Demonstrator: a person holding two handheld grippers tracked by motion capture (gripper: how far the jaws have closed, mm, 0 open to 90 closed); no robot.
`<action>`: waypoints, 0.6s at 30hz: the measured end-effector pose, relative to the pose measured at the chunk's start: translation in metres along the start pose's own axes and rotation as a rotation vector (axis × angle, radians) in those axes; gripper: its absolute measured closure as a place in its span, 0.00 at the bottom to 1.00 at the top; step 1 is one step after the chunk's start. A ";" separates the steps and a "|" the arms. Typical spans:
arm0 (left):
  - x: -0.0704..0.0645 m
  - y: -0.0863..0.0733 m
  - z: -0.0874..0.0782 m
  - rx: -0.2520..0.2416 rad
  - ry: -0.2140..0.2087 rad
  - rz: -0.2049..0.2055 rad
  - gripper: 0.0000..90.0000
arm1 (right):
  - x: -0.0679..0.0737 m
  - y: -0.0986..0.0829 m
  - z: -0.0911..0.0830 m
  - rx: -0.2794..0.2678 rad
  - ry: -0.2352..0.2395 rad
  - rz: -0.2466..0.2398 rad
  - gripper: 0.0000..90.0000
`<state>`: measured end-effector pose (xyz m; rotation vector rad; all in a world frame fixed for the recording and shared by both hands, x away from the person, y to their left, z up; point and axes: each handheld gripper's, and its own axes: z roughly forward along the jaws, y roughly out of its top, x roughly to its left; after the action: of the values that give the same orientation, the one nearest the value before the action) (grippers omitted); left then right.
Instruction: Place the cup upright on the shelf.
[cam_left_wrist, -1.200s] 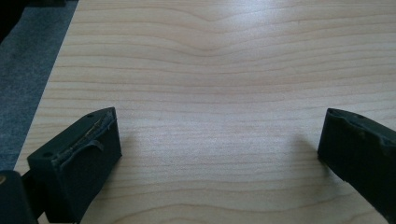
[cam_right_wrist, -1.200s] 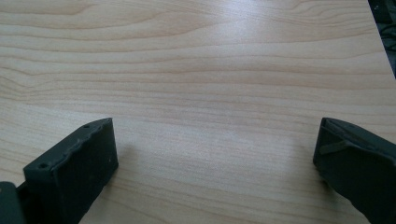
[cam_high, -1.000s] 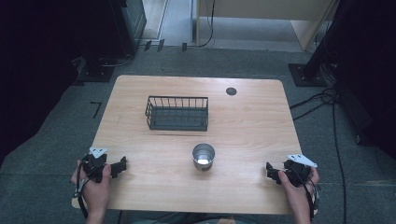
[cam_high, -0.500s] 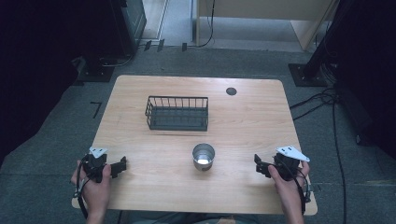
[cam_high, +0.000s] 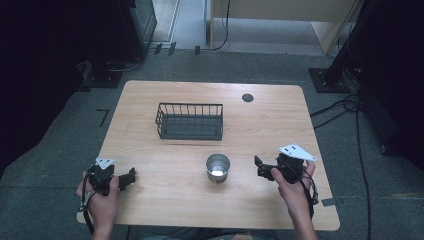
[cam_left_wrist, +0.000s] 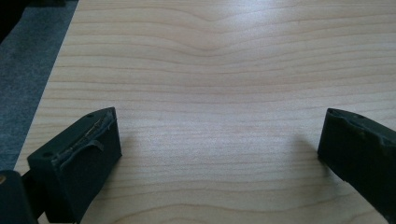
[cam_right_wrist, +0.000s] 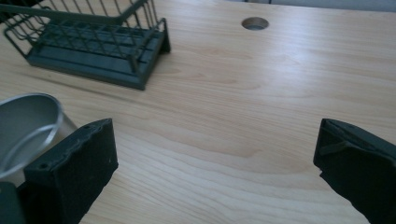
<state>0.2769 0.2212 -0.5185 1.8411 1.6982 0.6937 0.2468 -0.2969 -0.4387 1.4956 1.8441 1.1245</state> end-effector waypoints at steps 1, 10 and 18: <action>0.000 0.000 0.000 0.000 0.000 0.000 0.00 | 0.004 0.002 0.001 -0.001 0.009 -0.002 0.00; 0.000 0.000 0.000 0.000 0.000 0.000 0.00 | 0.038 0.012 0.013 0.009 0.094 -0.035 0.00; 0.000 0.000 0.000 0.000 0.000 0.000 0.00 | 0.062 0.016 0.020 0.009 0.148 -0.049 0.00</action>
<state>0.2769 0.2212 -0.5185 1.8414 1.6982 0.6938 0.2554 -0.2309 -0.4291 1.3971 1.9759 1.2343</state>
